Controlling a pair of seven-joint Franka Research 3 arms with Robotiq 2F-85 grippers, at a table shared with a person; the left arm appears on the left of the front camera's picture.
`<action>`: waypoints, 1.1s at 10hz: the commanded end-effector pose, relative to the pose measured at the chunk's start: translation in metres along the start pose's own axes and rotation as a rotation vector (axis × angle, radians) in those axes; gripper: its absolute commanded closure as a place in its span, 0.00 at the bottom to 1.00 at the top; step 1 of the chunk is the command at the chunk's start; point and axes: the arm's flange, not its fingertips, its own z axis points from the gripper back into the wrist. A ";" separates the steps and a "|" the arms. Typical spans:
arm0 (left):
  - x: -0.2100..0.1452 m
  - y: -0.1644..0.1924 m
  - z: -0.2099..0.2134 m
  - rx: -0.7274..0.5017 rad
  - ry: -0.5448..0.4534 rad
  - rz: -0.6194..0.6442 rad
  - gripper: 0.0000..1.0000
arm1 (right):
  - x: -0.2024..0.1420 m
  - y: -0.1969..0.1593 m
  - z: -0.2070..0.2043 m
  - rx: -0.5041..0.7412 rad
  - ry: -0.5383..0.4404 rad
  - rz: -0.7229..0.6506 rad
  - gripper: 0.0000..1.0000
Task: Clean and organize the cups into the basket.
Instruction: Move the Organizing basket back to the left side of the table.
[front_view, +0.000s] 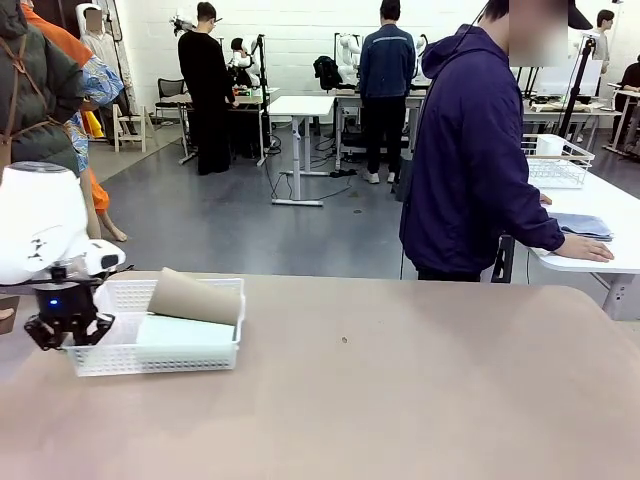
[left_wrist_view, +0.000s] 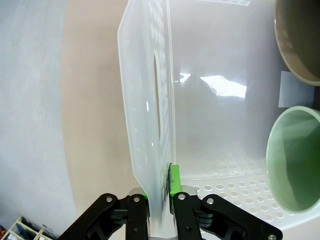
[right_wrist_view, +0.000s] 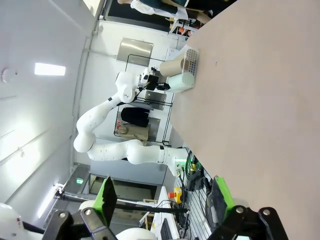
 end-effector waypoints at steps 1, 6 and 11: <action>0.018 0.021 -0.003 -0.004 0.017 -0.073 0.94 | -0.002 0.000 0.001 -0.004 0.006 0.004 0.00; 0.065 0.024 -0.012 -0.021 0.088 -0.180 0.94 | -0.002 0.000 0.001 -0.004 0.006 0.004 0.00; 0.063 0.026 -0.013 -0.014 0.104 -0.189 0.31 | -0.002 0.000 0.001 -0.004 0.006 0.004 0.00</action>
